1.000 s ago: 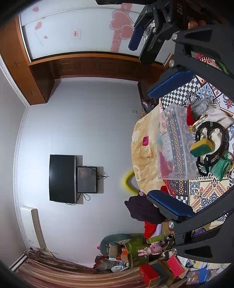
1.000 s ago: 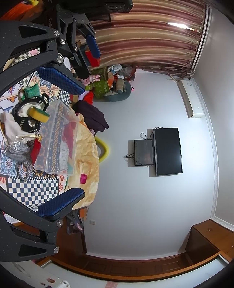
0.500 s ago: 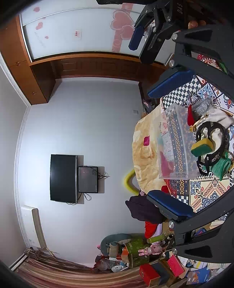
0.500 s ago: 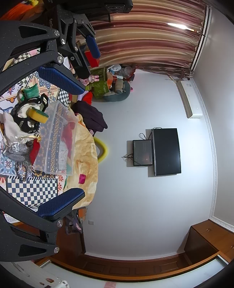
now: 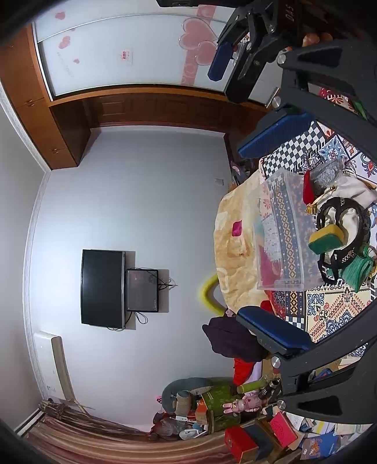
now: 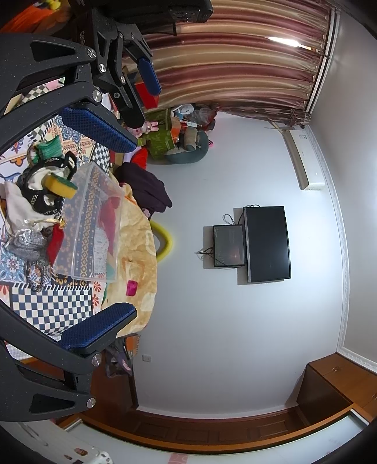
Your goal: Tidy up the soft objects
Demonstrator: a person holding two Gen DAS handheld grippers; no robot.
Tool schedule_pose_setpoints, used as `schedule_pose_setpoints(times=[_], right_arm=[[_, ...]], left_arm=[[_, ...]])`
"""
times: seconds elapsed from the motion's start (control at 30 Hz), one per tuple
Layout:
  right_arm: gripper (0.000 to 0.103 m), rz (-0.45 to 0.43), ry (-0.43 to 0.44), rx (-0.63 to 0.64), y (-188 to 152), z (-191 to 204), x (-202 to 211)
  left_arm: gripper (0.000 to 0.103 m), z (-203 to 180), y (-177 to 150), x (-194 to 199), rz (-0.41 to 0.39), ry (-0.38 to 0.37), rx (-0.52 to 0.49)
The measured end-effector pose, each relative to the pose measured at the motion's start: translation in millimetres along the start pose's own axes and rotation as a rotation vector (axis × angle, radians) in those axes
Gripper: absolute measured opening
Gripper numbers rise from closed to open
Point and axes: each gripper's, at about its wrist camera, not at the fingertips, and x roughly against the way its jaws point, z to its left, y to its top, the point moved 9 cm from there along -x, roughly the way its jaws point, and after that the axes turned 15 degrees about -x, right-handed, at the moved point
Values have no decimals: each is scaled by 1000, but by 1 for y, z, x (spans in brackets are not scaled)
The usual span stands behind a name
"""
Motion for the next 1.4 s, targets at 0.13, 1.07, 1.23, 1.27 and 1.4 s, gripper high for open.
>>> schedule_pose_setpoints(times=[0.13,1.07,1.23,1.27,1.4], right_arm=[[103,1,0,-3,1,0,0],[102,220,-55,-46,-73,-47,-53],[91,320,-64,-92,-102,-64,-70],[89,339,-66,-97,-108,-67,-72],[83,390,-78,-99,-125,-74,-80]], left_arm=[[103,2,0,1,0,-1,3],[93,-9,-85,-58,230,-110,42],[83,-21,-117,-81,322,-149,47],[80,-23,-123,-86,338,-160,58],[72,-26,-141,-101,384,-179,83]])
